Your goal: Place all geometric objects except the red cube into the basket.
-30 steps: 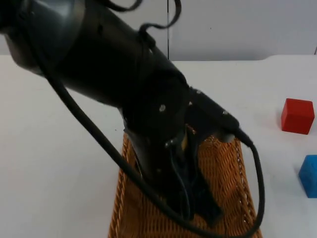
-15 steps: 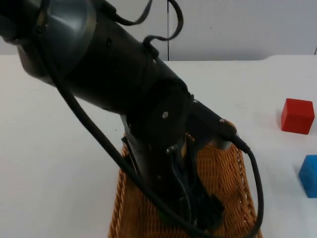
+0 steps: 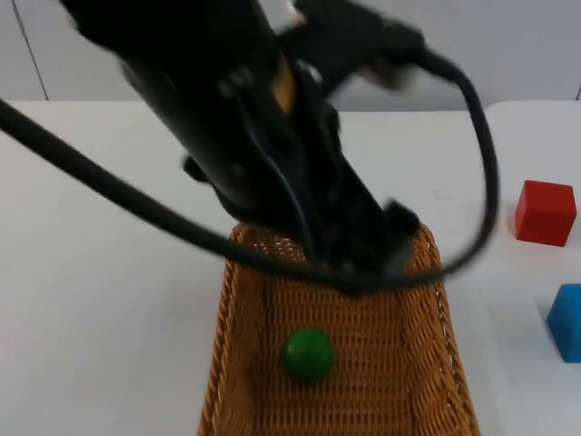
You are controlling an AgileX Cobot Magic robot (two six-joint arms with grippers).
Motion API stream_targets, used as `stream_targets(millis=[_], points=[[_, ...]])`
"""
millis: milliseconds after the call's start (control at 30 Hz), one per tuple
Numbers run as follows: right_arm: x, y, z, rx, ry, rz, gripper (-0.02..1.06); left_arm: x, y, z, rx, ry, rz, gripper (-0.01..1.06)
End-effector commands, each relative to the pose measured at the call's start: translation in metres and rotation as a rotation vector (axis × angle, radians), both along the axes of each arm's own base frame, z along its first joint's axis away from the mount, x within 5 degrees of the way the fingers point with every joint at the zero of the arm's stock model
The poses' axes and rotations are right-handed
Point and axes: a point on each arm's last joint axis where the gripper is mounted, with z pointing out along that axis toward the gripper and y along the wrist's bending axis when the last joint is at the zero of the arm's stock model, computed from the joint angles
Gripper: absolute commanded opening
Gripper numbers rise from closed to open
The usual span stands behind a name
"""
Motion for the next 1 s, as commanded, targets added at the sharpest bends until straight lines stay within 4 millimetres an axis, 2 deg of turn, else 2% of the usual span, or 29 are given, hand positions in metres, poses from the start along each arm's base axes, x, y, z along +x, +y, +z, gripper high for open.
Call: stream_targets(millis=[0,167,200,233,400,433,533,633,667,700,800,967], points=[[0.000,-0.001,-0.001,-0.006,-0.007,-0.003,1.05,0.000,0.017,0.017,-0.013,0.000,0.051,1.05],[0.000,-0.001,-0.001,-0.006,-0.007,-0.003,1.05,0.006,0.078,0.053,-0.057,-0.032,0.239,1.05],[0.000,-0.001,-0.001,-0.006,-0.007,-0.003,1.05,0.006,0.078,0.053,-0.057,-0.032,0.239,1.05],[0.000,-0.001,-0.001,-0.006,-0.007,-0.003,1.05,0.004,0.090,0.056,-0.068,-0.041,0.272,1.05],[0.000,-0.001,-0.001,0.003,-0.006,-0.004,1.05,-0.028,0.158,0.053,-0.116,-0.062,0.473,1.05],[0.000,-0.001,-0.001,0.003,-0.006,-0.004,1.05,-0.028,0.158,0.053,-0.116,-0.062,0.473,1.05],[0.000,0.001,-0.001,0.027,-0.006,-0.007,1.05,-0.054,0.190,0.056,-0.167,-0.098,0.602,1.05],[0.000,0.001,-0.001,0.034,-0.004,-0.008,1.05,-0.073,0.206,0.064,-0.204,-0.156,0.669,1.05],[0.000,0.001,-0.001,0.034,-0.004,-0.008,1.05,-0.073,0.206,0.064,-0.204,-0.156,0.669,1.05],[0.000,0.002,-0.001,0.044,-0.003,-0.010,1.05,-0.084,0.212,0.069,-0.212,-0.185,0.686,1.05],[-0.002,0.003,-0.002,0.049,0.015,-0.008,1.05,-0.099,0.218,0.077,-0.218,-0.233,0.691,1.05],[-0.005,0.006,-0.004,0.077,0.059,0.023,1.05,-0.107,0.218,0.077,-0.213,-0.209,0.675,1.05]])
